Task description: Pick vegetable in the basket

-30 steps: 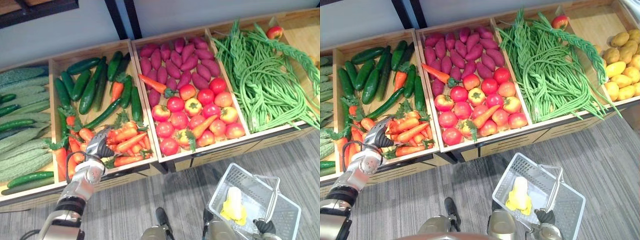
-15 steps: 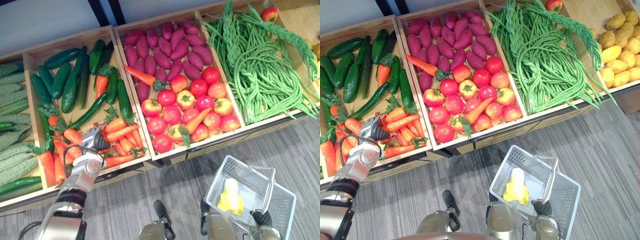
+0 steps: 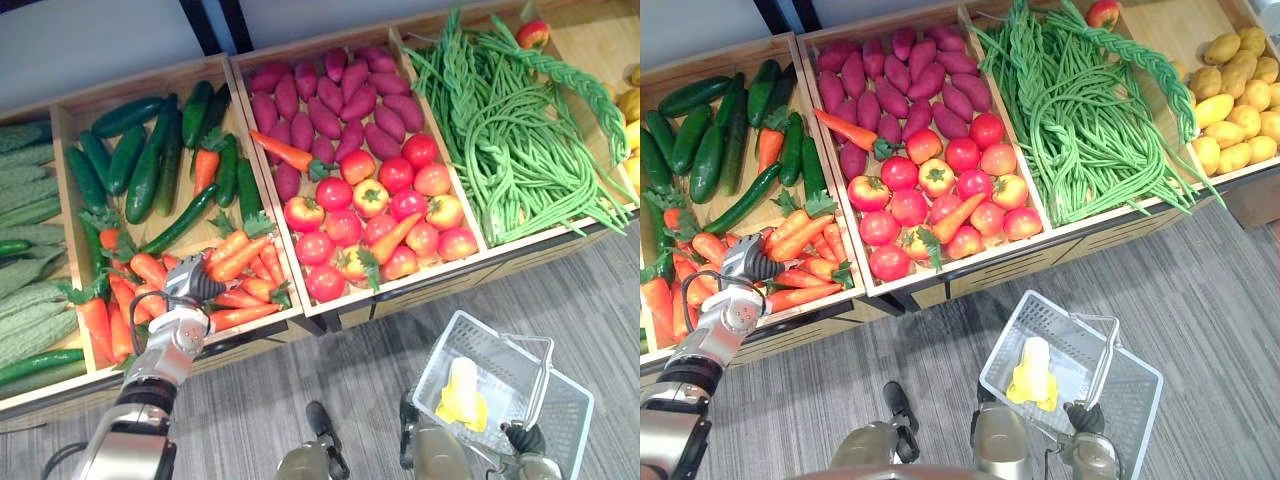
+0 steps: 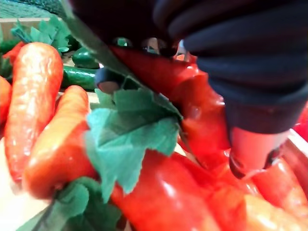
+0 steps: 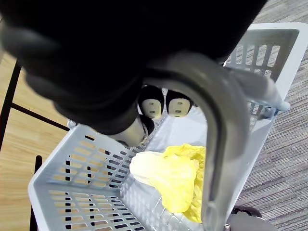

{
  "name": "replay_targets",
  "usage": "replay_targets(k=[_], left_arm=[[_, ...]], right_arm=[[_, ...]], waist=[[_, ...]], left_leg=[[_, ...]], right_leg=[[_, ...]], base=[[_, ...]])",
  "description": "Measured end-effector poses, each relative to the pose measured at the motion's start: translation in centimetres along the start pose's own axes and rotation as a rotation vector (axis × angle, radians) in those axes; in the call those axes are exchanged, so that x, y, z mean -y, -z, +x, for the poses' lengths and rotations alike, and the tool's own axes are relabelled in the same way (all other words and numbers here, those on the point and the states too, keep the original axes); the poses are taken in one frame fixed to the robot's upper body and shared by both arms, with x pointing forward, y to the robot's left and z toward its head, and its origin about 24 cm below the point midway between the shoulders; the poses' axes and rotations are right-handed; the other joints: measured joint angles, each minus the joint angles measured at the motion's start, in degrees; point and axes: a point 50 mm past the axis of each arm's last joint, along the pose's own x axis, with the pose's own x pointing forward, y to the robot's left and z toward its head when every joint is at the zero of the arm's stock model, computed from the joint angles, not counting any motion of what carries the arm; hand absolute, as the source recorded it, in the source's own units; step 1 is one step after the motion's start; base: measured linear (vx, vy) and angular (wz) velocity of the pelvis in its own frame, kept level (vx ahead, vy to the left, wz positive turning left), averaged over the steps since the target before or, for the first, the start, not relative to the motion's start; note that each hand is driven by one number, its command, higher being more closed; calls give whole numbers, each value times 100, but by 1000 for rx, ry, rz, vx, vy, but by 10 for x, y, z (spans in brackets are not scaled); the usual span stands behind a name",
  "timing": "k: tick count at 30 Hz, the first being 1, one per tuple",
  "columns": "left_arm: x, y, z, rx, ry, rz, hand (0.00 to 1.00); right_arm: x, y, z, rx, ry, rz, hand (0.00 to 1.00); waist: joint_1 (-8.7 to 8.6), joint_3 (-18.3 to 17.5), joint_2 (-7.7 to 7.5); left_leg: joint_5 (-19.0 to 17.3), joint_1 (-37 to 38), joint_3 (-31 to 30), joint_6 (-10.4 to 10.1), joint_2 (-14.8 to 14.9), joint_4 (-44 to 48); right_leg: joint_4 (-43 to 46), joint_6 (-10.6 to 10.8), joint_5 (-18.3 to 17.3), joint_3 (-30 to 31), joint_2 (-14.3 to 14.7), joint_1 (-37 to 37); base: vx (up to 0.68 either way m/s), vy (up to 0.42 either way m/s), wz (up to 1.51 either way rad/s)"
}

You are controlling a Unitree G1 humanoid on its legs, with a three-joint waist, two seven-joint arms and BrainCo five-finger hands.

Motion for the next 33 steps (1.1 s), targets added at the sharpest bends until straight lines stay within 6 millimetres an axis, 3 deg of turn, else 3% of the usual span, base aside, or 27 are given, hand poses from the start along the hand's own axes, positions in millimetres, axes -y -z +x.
replay_targets(k=[5,8,14,16,20,26,30,33], left_arm=[[-12,-5,2,30,-76,1,100],[-17,-10,2,64,-103,0,100],[-50,-22,3,209,-185,51,100],[-63,-30,4,275,-213,69,100],[-71,-51,2,425,-217,70,100],[-49,-104,-19,746,-78,40,100],[-32,-133,-40,929,45,-21,100],[-19,-156,-63,1073,154,-74,100]], right_arm=[[6,7,-2,-28,29,-4,100],[14,13,-3,-46,66,-20,100],[41,19,-3,-69,128,-102,100],[54,12,-1,-46,148,-165,100],[75,-8,4,28,154,-247,100],[91,-45,8,166,86,-393,100],[78,-70,3,303,-45,-525,100],[72,-92,-6,422,-137,-632,100]], waist=[[16,-39,-3],[16,-271,8],[21,-577,1],[31,-633,-2],[14,-701,-11],[-22,-883,-159],[-170,-1003,-138],[-263,-1079,-189]], left_leg=[[1,173,-60,2,-5,-1],[7,188,-122,10,-19,-2],[15,394,-97,13,-24,-41],[23,473,13,29,-43,-43],[-24,554,247,30,-77,-45],[-134,621,667,89,-53,-46],[-158,707,1117,110,291,-45],[-156,801,1609,105,394,-43]], right_leg=[[-34,0,0,-92,-11,227],[-79,1,-1,-152,-23,296],[-83,0,-1,-138,-23,495],[-84,16,9,-69,-35,512],[-211,77,139,108,-50,568],[-527,96,654,468,26,568],[-465,-11,1274,472,336,412],[-312,-39,1377,475,402,259]], base=[[0,2,8],[-10,5,9],[-28,4,-1],[-58,13,-18],[-81,28,-27],[-56,26,-35],[-59,9,-29],[-40,25,-30]])
